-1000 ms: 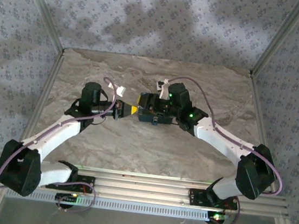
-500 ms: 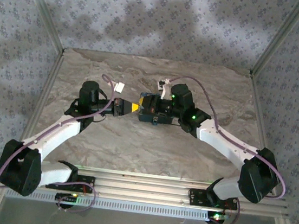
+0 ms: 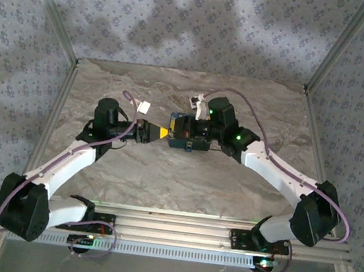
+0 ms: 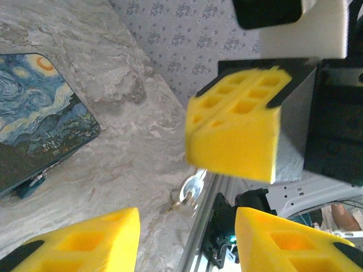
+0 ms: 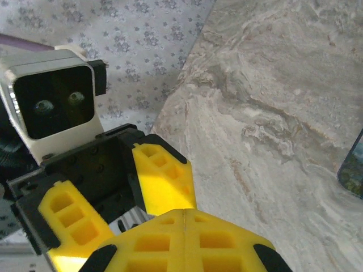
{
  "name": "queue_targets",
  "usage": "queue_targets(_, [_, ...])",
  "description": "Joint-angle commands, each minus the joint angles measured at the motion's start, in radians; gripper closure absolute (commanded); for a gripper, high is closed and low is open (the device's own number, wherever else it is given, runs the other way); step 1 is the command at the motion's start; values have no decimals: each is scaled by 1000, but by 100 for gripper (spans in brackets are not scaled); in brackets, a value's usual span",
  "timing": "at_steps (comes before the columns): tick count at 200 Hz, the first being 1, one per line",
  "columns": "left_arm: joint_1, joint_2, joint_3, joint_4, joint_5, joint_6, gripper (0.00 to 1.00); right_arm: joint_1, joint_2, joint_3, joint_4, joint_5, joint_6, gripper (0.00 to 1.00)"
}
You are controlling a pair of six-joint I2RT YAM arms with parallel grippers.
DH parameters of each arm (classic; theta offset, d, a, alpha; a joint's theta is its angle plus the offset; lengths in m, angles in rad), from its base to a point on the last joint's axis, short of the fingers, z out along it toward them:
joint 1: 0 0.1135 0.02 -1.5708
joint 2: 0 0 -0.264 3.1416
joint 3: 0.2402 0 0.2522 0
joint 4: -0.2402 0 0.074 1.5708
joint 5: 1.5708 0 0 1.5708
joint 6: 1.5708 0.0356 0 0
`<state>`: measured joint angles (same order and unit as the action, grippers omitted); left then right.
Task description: Unlock a padlock with a key
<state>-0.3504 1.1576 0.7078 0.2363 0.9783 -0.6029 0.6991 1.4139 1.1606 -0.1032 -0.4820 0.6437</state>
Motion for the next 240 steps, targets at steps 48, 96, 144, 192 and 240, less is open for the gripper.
queue_targets(48, [0,-72,-9,109,81,95,52,1,17,152,-215,-125,-242,100])
queue_targets(96, [-27,-32,1,178,85,81,53,18,27,161,-205,-167,-255,100])
queue_targets(144, [-47,-8,-17,223,85,54,56,18,17,150,-172,-161,-242,100])
queue_targets(192, [-47,13,-43,291,83,-14,57,14,3,133,-132,-155,-229,100])
queue_targets(240, [-44,31,-58,310,80,-49,57,9,-9,118,-133,-136,-230,100])
